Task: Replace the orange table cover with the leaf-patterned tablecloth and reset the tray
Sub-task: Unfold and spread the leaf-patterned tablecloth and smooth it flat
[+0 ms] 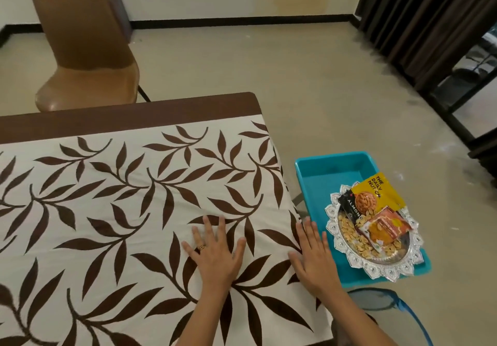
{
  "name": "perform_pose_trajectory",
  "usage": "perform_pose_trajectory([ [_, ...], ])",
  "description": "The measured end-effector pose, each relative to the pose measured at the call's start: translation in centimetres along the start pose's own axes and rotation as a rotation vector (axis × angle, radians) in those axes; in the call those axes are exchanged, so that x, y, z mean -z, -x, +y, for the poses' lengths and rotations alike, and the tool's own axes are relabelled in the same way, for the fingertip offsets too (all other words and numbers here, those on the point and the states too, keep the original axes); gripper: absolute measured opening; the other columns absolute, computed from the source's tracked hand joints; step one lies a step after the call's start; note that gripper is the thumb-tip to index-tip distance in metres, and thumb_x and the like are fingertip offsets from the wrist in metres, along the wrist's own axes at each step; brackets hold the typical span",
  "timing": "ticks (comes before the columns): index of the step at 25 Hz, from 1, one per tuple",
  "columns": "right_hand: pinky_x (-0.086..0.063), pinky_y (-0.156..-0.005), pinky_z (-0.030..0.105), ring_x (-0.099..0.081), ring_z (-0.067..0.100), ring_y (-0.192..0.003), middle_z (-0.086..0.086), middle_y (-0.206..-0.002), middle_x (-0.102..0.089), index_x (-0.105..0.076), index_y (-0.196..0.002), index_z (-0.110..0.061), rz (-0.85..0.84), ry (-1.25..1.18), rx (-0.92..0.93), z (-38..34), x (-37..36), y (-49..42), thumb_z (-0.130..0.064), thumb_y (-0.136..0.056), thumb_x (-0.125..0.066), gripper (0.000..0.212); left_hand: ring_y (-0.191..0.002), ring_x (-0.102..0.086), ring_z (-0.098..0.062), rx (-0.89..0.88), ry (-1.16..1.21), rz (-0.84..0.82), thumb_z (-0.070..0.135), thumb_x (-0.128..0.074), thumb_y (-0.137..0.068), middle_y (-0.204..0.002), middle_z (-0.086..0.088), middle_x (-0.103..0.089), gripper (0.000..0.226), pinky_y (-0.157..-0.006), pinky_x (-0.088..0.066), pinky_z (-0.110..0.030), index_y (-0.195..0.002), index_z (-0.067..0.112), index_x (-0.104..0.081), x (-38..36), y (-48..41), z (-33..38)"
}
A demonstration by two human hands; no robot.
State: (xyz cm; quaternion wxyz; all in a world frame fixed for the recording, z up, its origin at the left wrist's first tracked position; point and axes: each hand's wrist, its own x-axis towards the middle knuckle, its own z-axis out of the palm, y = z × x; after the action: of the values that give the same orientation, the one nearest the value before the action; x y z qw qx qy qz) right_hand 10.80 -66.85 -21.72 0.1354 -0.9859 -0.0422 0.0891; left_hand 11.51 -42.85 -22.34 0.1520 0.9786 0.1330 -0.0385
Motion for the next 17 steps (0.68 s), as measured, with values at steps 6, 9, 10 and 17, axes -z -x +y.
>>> perform_pose_trajectory([
  [6,0.009,-0.12,0.037,0.023,0.012,-0.144,-0.002,-0.158,0.021,0.009,-0.153,-0.024,-0.007,-0.073,0.171,-5.3,0.7,-10.0,-0.048,-0.097,-0.011,0.064,-0.146,0.0,-0.037,0.247,0.036,0.085,0.075,-0.009,-0.085,-0.161,-0.011,-0.003,0.081,-0.115,0.002,-0.061,-0.153,0.032,-0.001,1.6,-4.9,-4.3],
  [9,0.004,-0.121,0.043,0.017,0.016,-0.146,-0.001,-0.158,0.016,0.008,-0.153,-0.022,-0.032,-0.021,0.148,-4.7,0.1,-11.7,-0.051,-0.091,-0.001,0.068,-0.146,0.006,-0.039,0.261,-0.005,0.057,0.075,-0.007,-0.084,-0.161,-0.012,0.0,0.082,-0.113,0.008,-0.06,-0.153,0.032,0.001,0.8,-5.4,-3.6],
  [10,0.005,-0.12,0.043,0.015,0.016,-0.147,-0.001,-0.158,0.015,0.007,-0.153,-0.022,-0.029,-0.014,0.145,-4.1,-0.1,-11.8,-0.052,-0.091,0.0,0.068,-0.146,0.005,-0.039,0.265,-0.005,0.056,0.075,-0.008,-0.084,-0.161,-0.012,0.0,0.082,-0.113,0.008,-0.06,-0.153,0.032,0.001,0.7,-5.4,-3.1],
  [17,0.012,-0.117,0.043,0.017,0.017,-0.146,-0.002,-0.16,0.011,0.006,-0.153,-0.029,0.006,0.017,0.118,0.0,0.3,-12.0,-0.052,-0.095,-0.006,0.064,-0.146,0.007,-0.039,0.266,-0.024,0.046,0.072,-0.007,-0.085,-0.161,-0.012,0.003,0.08,-0.114,0.006,-0.061,-0.153,0.031,0.004,-0.2,-5.1,0.7],
])
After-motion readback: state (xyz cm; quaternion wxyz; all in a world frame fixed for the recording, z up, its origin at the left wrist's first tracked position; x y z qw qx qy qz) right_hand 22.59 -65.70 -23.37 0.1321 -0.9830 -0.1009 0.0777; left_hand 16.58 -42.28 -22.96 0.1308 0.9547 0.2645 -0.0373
